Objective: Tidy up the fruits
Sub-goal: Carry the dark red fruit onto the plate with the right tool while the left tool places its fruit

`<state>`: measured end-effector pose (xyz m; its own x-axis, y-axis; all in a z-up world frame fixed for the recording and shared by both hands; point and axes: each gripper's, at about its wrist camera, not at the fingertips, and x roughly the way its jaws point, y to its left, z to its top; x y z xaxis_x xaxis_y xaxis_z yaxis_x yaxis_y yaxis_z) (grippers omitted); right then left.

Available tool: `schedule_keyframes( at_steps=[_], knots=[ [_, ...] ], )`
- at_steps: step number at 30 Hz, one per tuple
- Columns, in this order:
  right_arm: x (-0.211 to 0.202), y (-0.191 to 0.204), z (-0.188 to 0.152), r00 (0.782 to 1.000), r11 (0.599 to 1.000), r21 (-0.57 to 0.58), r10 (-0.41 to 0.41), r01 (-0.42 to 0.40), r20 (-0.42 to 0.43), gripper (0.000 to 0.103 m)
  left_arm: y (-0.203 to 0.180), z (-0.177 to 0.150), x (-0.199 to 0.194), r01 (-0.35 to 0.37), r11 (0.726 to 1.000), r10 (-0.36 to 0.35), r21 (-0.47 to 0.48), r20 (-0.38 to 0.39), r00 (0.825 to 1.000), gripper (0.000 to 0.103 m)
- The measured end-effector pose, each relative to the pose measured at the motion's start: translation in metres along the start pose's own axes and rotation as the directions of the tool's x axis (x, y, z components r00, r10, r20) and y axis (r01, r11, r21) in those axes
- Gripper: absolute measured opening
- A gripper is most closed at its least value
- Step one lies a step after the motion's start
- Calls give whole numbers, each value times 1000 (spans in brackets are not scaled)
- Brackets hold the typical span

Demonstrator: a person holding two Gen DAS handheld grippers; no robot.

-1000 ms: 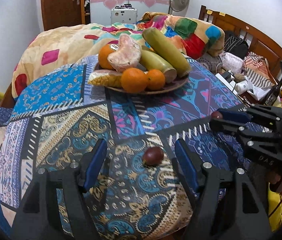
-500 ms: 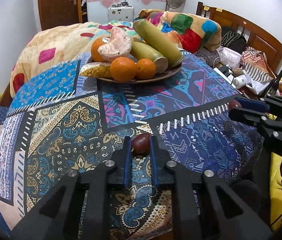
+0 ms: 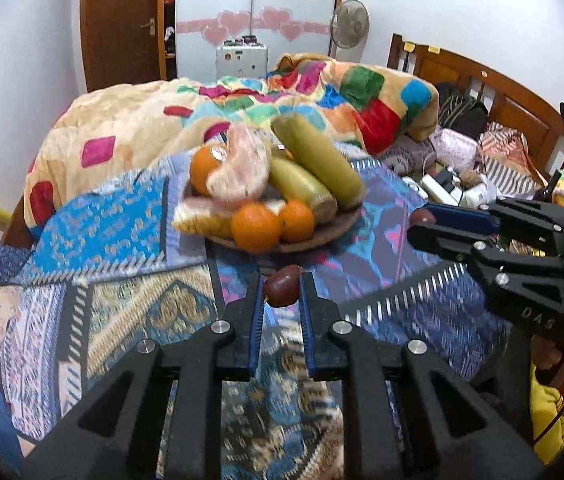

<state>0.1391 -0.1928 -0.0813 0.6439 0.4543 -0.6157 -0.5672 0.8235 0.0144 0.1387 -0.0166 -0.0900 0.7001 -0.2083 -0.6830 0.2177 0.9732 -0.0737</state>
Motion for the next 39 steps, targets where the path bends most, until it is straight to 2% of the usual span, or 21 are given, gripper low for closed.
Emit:
schedule_keyframes(
  at_steps=[8, 20, 22, 23, 24, 26, 39],
  knots=[
    [27, 5, 28, 1000, 999, -41, 14, -13, 28, 23, 23, 23, 6, -13, 1000, 14, -25, 41, 999, 17],
    [78, 8, 48, 999, 997, -65, 42, -44, -21, 23, 48, 35, 27, -23, 999, 24, -26, 40, 999, 17],
    [83, 10, 49, 999, 996, -78, 37, -40, -36, 24, 48, 36, 31, -18, 999, 19, -26, 39, 999, 17],
    [85, 11, 49, 999, 996, -83, 34, -38, -42, 30, 48, 37, 32, -16, 1000, 17, -26, 39, 999, 17],
    [86, 11, 49, 998, 995, -89, 31, -35, -46, 39, 48, 37, 34, -13, 1000, 14, -26, 39, 999, 17],
    [83, 10, 49, 999, 996, -90, 24, -27, -30, 48, 46, 38, 35, -9, 1000, 10, -25, 38, 999, 17],
    [41, -21, 45, 999, 1000, -20, 9, -8, 51, 48, 14, 50, 47, -6, 999, 5, 36, 38, 999, 17]
  ],
)
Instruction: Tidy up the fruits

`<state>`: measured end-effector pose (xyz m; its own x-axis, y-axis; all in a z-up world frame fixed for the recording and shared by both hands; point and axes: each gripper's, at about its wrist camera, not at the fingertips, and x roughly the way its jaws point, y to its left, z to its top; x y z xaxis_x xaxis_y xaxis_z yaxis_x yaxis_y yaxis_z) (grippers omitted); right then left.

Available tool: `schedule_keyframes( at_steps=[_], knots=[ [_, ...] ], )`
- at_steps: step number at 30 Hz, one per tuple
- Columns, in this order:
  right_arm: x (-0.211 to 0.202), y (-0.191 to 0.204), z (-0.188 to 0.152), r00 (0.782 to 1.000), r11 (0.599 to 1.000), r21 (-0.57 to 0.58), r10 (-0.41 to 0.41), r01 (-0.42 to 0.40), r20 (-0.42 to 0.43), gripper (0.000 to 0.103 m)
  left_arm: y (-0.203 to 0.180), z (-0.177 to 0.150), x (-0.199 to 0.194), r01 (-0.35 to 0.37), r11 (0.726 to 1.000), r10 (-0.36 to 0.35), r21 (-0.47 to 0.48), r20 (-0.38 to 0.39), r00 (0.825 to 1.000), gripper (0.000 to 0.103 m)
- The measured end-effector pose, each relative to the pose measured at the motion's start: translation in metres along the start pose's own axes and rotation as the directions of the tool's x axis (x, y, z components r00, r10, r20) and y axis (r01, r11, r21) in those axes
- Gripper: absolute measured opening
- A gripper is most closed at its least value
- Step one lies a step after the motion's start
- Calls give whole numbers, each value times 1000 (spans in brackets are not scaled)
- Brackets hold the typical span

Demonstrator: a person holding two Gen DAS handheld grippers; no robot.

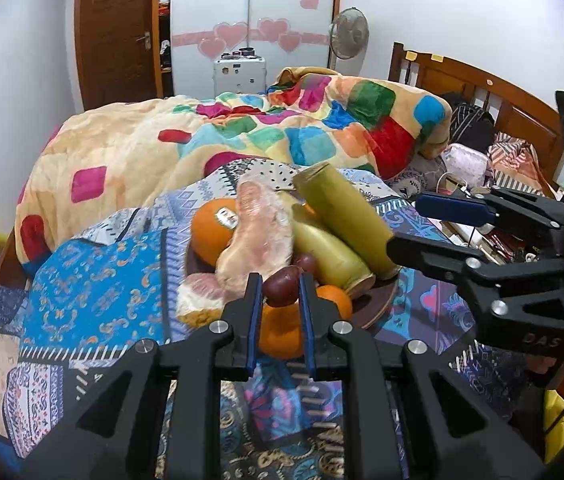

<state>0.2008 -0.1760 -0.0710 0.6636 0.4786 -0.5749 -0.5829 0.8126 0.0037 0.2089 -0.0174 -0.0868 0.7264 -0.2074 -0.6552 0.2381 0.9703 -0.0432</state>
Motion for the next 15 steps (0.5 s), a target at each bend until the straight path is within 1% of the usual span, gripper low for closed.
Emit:
schedule_keyframes(
  at_steps=[6, 8, 10, 11, 12, 15],
  knots=[
    [-1, -8, -7, 1000, 1000, 9, -3, 3, -5, 48, -10, 2, 13, -18, 1000, 19, 21, -8, 1000, 17],
    [-2, -11, -8, 1000, 1000, 12, -3, 3, -3, 48, -11, 2, 18, -22, 999, 22, 24, -22, 1000, 20],
    [-3, -15, -9, 1000, 1000, 20, 1, -1, 2, 48, -11, 2, 22, -32, 999, 33, 19, -33, 999, 37],
    [-3, -16, -9, 1000, 1000, 23, 3, -3, 4, 48, -10, 1, 22, -37, 999, 37, 11, -30, 999, 51],
    [-4, -17, -9, 1000, 1000, 24, 6, -7, 6, 48, -9, 1, 21, -42, 999, 42, 1, -17, 999, 54],
    [-11, -17, -10, 1000, 1000, 22, 2, -3, 18, 48, -7, 1, 12, -41, 999, 41, -13, -2, 999, 54]
  ],
)
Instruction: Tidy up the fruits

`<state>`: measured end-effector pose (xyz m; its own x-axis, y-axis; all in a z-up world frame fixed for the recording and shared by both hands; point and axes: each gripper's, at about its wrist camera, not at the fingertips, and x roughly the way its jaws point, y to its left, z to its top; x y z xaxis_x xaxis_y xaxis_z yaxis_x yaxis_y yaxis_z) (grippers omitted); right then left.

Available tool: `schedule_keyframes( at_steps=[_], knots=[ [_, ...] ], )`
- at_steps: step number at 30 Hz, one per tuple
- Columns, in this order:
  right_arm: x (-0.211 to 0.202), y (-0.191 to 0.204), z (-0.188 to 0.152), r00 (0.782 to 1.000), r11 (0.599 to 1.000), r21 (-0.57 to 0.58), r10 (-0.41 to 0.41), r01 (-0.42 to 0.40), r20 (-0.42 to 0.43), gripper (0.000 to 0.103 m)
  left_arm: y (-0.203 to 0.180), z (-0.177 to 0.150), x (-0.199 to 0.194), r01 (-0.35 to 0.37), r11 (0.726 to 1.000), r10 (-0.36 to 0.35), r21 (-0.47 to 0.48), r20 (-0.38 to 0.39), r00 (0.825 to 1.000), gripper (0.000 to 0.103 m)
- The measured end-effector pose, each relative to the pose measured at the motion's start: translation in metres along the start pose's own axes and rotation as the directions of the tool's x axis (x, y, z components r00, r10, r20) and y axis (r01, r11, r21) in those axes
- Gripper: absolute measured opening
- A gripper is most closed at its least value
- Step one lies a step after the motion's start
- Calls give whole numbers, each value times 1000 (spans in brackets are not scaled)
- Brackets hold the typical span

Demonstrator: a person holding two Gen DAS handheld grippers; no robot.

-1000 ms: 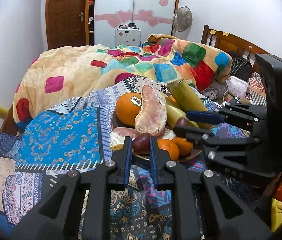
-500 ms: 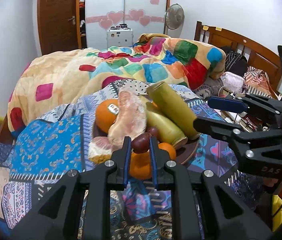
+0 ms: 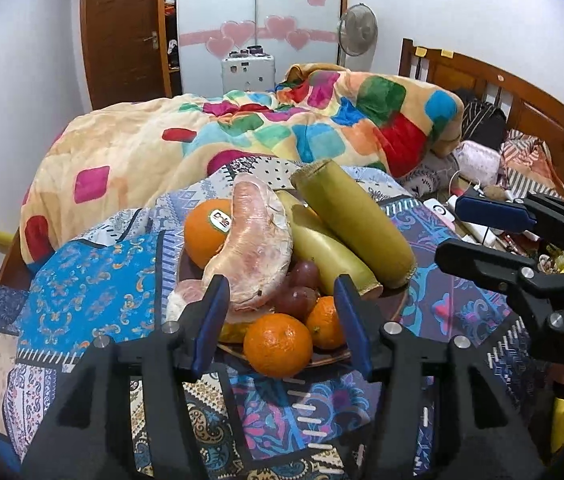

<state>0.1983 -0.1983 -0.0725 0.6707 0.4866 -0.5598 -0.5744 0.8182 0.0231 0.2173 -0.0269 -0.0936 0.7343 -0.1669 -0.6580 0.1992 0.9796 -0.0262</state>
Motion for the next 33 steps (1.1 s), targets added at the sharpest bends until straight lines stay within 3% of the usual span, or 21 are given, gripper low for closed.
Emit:
schedule_keyframes(
  at_steps=[4, 9, 14, 18, 22, 26, 28, 30, 33],
  knots=[
    [-18, 6, 5, 999, 1000, -7, -25, 25, 42, 48, 0, 2, -24, -10, 1000, 10, -8, 38, 999, 54],
    [-56, 14, 13, 993, 1000, 15, -23, 21, 114, 48, -7, 4, -83, -37, 999, 39, -13, 153, 988, 54],
    [-105, 29, 20, 977, 999, 40, -22, 14, 213, 48, -16, -2, -153, -65, 997, 74, -40, 292, 954, 54],
    [-143, 45, 22, 957, 998, 64, -9, -10, 290, 48, -23, -8, -195, -78, 995, 96, -64, 359, 929, 56],
    [-172, 60, 18, 937, 998, 69, -28, 5, 348, 50, -33, -18, -233, -109, 992, 124, -59, 426, 896, 65],
    [-193, 74, 11, 919, 997, 77, -51, 23, 391, 64, -41, -30, -262, -121, 991, 137, -63, 473, 870, 73],
    [-200, 80, 7, 909, 996, 77, -79, 51, 410, 71, -43, -35, -272, -126, 990, 143, -68, 489, 861, 82],
    [-206, 83, 4, 900, 994, 81, -103, 76, 424, 90, -46, -41, -281, -129, 989, 150, -75, 505, 850, 92],
    [-215, 89, 0, 879, 989, 93, -149, 119, 454, 100, -48, -49, -291, -131, 988, 154, -81, 517, 842, 98]
  ],
)
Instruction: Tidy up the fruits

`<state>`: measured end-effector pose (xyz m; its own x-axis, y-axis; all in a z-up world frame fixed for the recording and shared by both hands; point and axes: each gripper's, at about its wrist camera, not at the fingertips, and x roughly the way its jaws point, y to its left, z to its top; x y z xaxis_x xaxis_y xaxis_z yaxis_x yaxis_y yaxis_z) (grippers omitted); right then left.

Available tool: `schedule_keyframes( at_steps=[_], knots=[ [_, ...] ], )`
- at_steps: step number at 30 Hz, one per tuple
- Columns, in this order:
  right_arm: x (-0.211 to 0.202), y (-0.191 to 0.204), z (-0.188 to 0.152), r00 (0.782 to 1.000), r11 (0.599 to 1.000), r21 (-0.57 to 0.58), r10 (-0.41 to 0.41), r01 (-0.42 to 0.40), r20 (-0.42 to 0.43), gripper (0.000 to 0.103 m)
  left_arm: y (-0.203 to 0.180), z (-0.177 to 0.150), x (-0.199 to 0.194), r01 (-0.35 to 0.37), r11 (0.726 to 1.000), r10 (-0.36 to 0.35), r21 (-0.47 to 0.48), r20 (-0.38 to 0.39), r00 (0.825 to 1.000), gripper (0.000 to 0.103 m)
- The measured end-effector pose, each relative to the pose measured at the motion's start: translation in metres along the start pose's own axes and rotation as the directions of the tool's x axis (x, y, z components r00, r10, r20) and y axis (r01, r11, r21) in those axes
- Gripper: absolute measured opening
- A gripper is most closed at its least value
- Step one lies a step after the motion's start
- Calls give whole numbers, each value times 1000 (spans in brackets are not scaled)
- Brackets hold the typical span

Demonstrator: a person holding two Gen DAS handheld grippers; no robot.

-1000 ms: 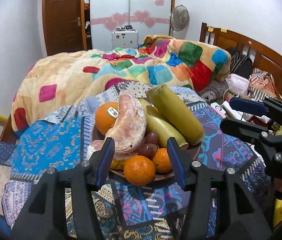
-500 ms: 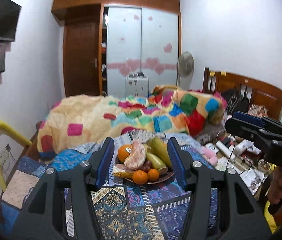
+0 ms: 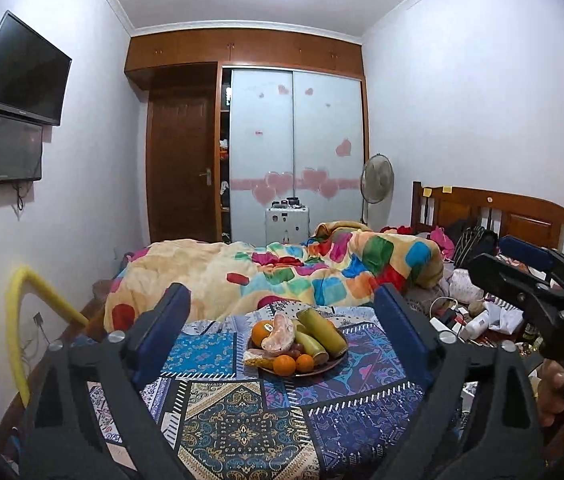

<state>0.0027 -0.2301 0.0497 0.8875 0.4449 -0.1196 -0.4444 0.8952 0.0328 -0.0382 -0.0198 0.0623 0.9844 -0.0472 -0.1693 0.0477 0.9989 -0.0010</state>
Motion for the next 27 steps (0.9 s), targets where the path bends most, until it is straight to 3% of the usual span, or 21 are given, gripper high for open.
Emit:
schedule_keyframes(
  at_steps=[6, 27],
  knots=[
    [-9, 3, 1, 999, 1000, -6, -25, 25, 22, 103, 0, -2, -13, -20, 1000, 20, -3, 17, 1000, 103],
    [-18, 6, -6, 1000, 1000, 0, -24, 24, 2, 103, -1, -7, -13, -15, 1000, 15, -3, 11, 1000, 103]
  ],
)
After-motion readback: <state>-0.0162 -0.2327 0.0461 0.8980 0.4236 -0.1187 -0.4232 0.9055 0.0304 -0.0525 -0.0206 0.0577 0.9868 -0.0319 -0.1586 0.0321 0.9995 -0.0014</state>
